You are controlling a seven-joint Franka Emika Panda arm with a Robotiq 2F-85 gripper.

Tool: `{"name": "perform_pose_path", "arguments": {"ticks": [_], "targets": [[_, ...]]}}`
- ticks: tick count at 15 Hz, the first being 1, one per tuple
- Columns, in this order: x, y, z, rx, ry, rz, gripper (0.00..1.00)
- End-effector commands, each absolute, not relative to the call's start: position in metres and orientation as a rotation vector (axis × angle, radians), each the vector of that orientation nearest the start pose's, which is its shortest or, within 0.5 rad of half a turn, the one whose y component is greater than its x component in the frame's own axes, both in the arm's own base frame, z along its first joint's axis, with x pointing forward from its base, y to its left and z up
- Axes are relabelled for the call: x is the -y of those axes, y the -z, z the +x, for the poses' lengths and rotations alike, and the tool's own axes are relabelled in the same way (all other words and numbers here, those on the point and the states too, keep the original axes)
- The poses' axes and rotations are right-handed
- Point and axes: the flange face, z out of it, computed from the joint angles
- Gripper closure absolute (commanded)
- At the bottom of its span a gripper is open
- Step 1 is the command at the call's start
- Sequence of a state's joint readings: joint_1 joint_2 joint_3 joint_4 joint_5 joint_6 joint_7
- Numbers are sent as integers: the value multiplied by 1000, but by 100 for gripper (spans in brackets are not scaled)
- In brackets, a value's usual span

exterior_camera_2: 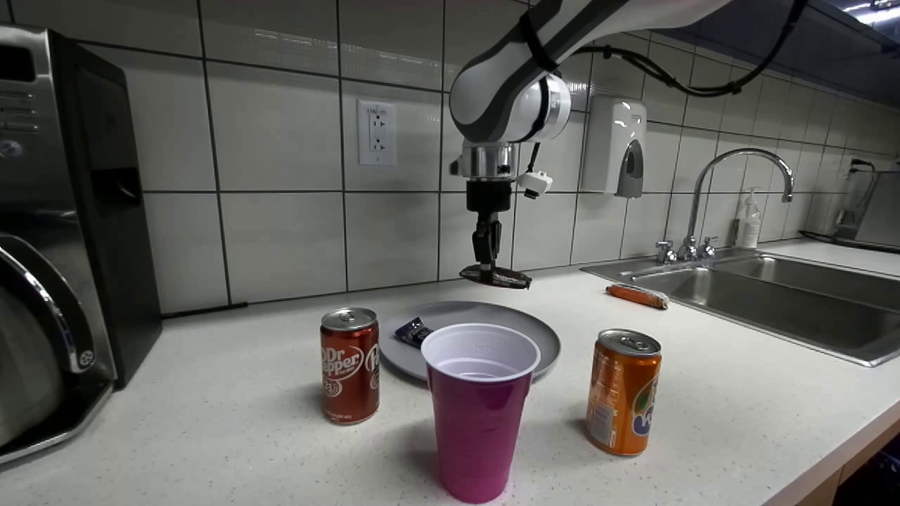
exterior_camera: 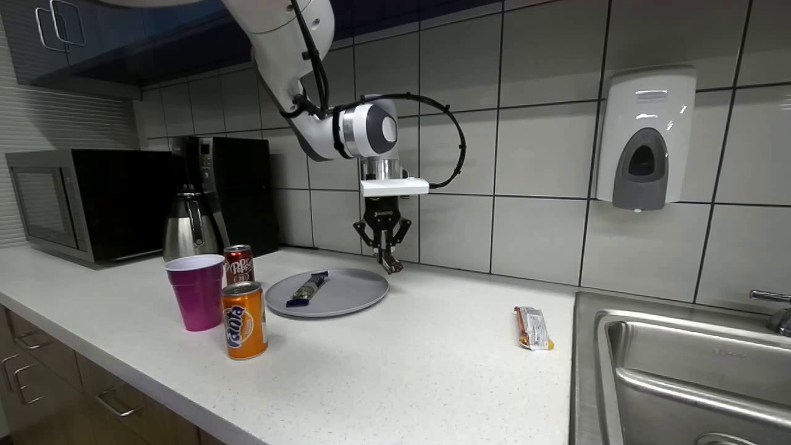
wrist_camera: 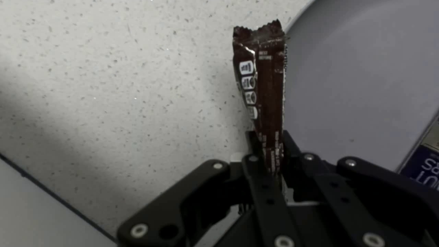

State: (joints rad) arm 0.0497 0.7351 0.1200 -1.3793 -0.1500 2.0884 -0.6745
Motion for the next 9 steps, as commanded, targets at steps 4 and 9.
{"name": "perform_pose_path", "arguments": {"ticks": [4, 9], "targets": [[-130, -291, 698, 1297, -92, -2885, 96], [-152, -287, 692, 1218, -106, -2887, 96]]}}
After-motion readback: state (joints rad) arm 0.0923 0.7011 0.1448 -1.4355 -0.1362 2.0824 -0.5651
